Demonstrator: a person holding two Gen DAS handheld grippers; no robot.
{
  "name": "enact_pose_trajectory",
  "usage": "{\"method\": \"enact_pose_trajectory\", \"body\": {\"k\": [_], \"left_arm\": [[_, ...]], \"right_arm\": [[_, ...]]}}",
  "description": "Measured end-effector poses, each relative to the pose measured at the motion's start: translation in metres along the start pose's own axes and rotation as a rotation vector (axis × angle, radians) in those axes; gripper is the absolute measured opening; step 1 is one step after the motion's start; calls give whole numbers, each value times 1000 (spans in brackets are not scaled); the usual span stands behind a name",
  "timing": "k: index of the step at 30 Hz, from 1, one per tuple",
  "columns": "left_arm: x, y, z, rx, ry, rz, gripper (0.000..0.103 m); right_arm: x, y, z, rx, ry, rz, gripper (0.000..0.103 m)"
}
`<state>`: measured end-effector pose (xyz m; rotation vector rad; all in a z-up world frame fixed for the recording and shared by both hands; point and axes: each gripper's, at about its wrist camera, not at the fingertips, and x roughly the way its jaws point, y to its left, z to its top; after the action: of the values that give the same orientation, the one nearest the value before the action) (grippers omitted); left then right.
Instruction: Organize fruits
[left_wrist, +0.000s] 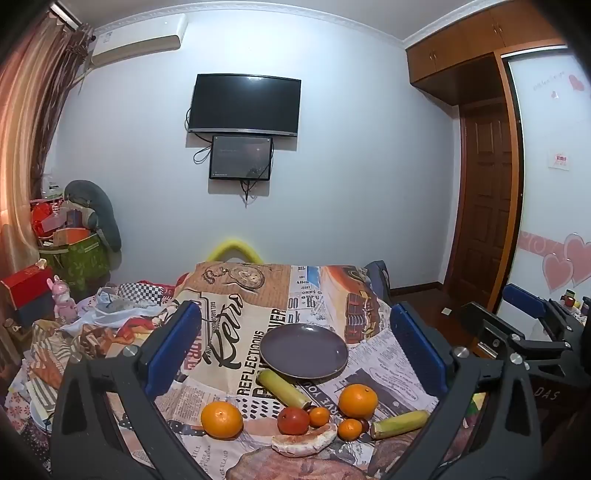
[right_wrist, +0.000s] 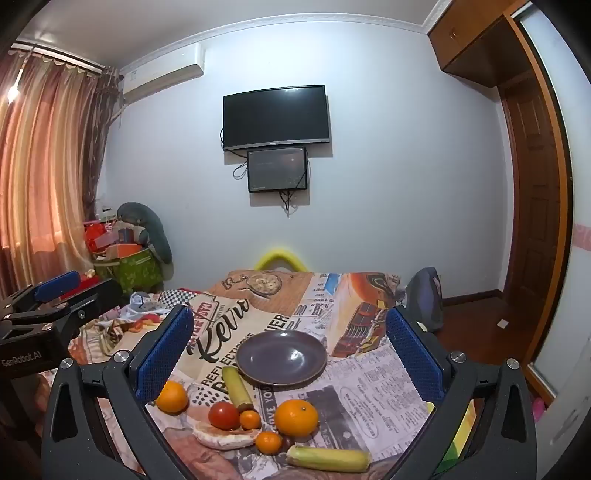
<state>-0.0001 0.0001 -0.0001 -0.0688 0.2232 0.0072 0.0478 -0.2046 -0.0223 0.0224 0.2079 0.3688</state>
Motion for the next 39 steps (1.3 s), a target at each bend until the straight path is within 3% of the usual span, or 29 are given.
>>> {"method": "enact_pose_trajectory", "body": {"k": [39], "left_arm": [[1, -2, -1, 9, -4, -9, 103]], "right_arm": [[-8, -1, 6, 21, -1, -4, 103]]}}
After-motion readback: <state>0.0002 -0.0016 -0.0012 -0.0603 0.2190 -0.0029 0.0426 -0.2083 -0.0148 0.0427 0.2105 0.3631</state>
